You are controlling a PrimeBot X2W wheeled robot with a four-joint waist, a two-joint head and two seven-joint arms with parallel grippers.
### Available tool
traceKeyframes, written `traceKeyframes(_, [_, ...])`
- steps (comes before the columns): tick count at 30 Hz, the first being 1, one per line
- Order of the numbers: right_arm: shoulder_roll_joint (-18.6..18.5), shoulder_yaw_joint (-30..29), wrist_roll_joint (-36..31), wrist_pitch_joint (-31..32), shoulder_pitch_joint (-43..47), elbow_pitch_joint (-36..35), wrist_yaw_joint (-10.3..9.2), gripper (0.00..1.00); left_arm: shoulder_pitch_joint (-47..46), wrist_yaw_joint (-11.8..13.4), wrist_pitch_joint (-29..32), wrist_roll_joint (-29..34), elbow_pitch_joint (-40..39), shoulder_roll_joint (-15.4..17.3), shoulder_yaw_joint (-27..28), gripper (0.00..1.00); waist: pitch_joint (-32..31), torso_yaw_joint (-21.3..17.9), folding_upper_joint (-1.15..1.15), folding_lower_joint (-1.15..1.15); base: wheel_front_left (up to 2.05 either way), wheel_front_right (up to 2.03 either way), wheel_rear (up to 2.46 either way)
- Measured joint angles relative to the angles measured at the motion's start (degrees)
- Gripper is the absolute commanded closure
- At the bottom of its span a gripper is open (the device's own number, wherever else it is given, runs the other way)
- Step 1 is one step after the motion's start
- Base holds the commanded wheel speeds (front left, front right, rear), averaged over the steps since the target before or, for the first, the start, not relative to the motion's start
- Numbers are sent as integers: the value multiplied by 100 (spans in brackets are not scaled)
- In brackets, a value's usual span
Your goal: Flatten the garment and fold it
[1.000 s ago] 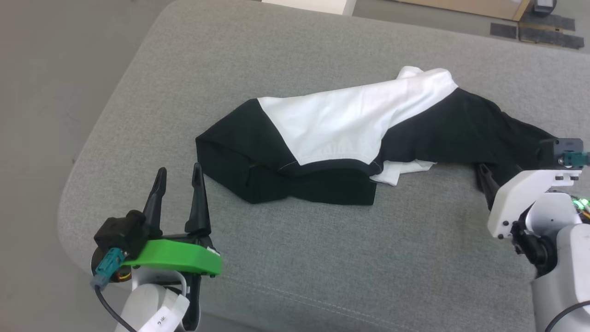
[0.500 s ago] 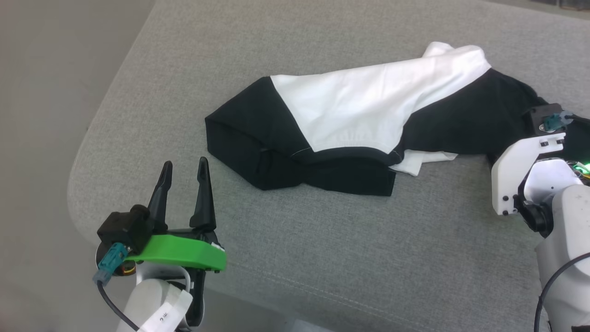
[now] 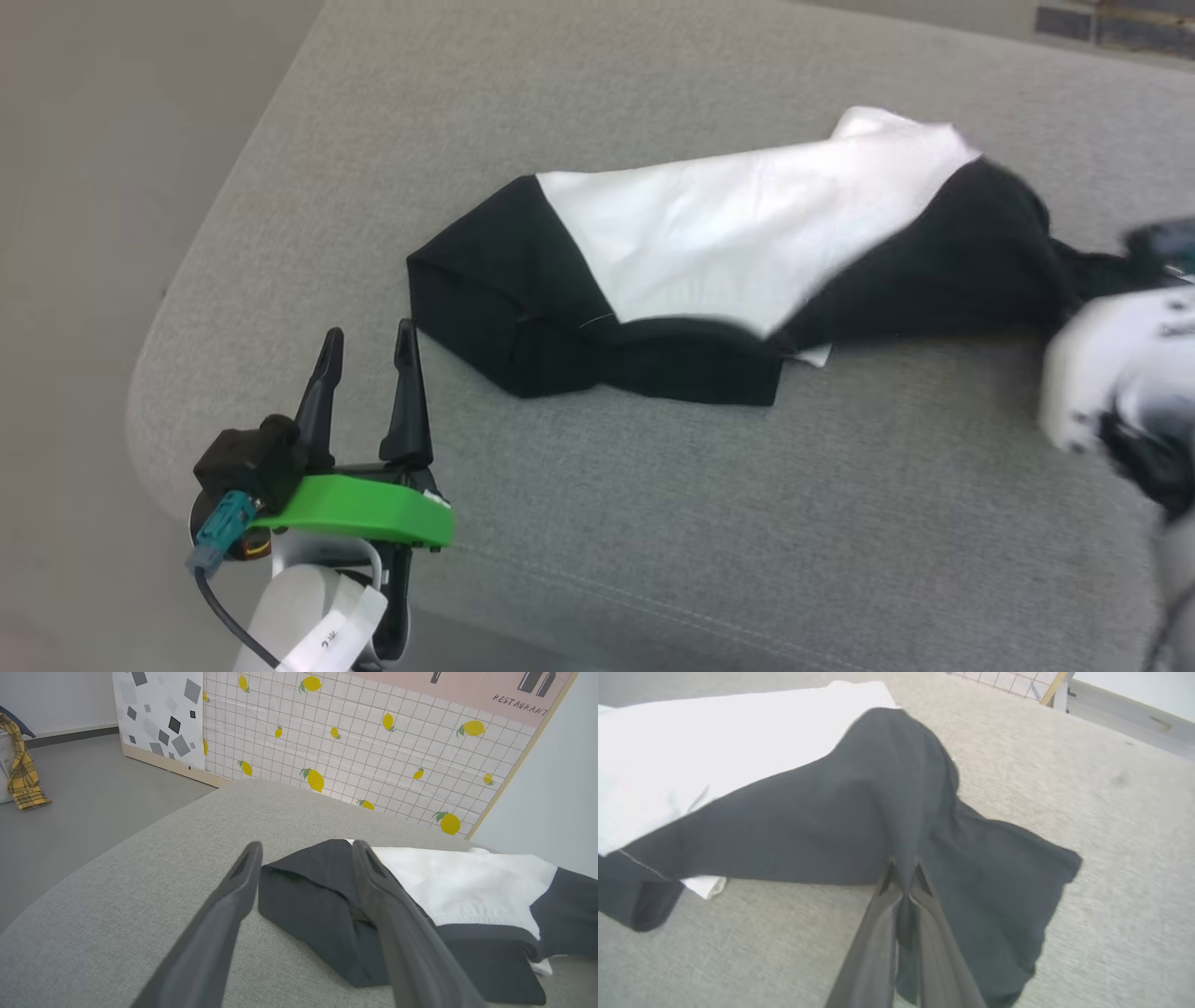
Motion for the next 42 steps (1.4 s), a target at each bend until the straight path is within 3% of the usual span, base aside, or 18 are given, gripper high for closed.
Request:
traceKeyframes(7, [-528, -1391, 55, 768, 1020, -950, 1, 100, 50, -71, 0, 13, 68, -1, 5, 0, -209, -276, 0, 0, 0, 0, 0])
traceKeyframes(14, [-525, -2186, -439, 990, 1435, -338, 1, 100, 52, -101, 0, 47, 131, -2, 12, 0, -347, -417, 0, 0, 0, 0, 0])
traceKeyframes(15, [-454, -2197, -434, 945, 1429, -272, 1, 2, 56, -104, 0, 68, 141, -2, 26, 0, -369, -431, 0, 0, 0, 0, 0])
traceKeyframes(20, [-33, -2242, -203, 378, 1282, -283, 1, 0, 126, -176, 0, 115, 209, -2, 85, 0, -490, -508, 0, 0, 0, 0, 0])
traceKeyframes(27, [669, -2450, 231, -478, 1083, -920, 0, 0, 99, -275, 134, -26, 730, -2, -215, 0, -663, -656, 0, 0, 0, 0, 0])
traceKeyframes(32, [902, -2226, 244, -556, 1178, -1240, 0, 0, -405, -4, 1335, -407, 1495, -5, -419, 0, -669, -823, 0, 0, 0, 0, 0])
traceKeyframes(37, [939, -1919, 233, -536, 1179, -1372, 0, 0, -1234, 561, 3002, -412, 2369, 94, -491, 0, -544, -1008, 0, 0, 0, 0, 0])
traceKeyframes(42, [947, -1786, 245, -521, 1160, -1437, 0, 0, -1734, 782, 3588, -333, 2851, 313, -500, 0, -332, -1201, 0, 0, 0, 0, 0])
